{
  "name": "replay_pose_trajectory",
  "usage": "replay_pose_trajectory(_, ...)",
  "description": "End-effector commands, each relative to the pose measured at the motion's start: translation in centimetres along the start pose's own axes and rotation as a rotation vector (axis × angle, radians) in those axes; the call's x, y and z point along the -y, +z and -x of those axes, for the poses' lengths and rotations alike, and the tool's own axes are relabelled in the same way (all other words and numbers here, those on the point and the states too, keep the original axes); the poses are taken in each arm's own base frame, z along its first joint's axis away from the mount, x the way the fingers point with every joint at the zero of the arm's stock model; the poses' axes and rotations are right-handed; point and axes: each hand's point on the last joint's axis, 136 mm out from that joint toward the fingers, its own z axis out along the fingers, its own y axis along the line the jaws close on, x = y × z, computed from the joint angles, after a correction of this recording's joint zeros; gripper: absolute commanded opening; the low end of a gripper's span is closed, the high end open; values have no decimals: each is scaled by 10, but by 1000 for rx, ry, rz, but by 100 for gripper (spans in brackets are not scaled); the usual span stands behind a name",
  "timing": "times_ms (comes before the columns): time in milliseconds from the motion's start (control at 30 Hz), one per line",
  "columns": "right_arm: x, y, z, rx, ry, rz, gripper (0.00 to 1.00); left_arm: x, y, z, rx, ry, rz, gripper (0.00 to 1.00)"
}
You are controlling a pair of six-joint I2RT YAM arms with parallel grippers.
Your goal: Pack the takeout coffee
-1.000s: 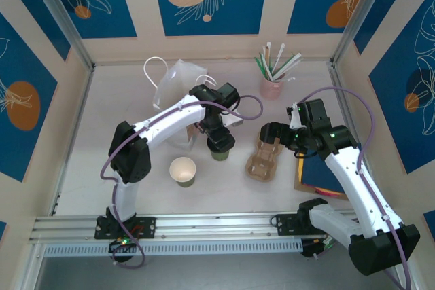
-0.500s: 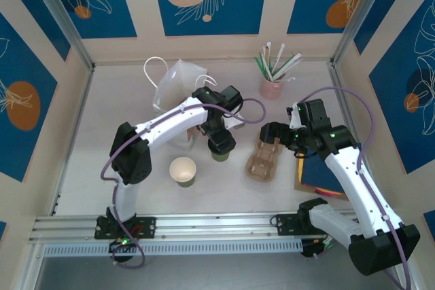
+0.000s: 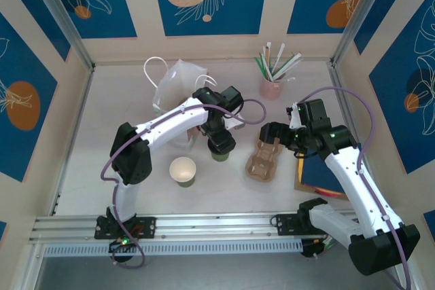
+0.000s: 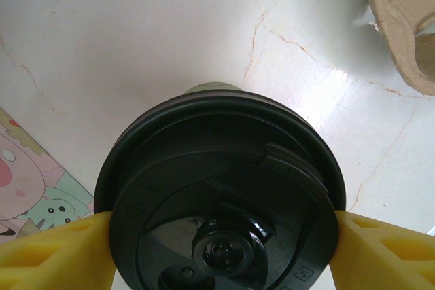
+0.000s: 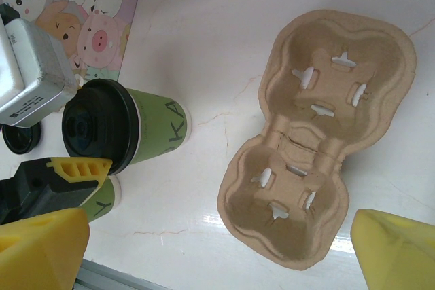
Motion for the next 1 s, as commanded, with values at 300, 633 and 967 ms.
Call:
replay_pose_trajectory(300,-6,-5,1,8,-7,32,99,2,5,-9,-56,2,1,75)
replay_pose_trajectory(633,-6,-7,1,12,-7,32,99,3,1,-8,-52,-1,1,75)
replay_pose_trajectory(967,-5,-6,-1,7,-5,32,99,3,2,-8,-60,-5,-2,75)
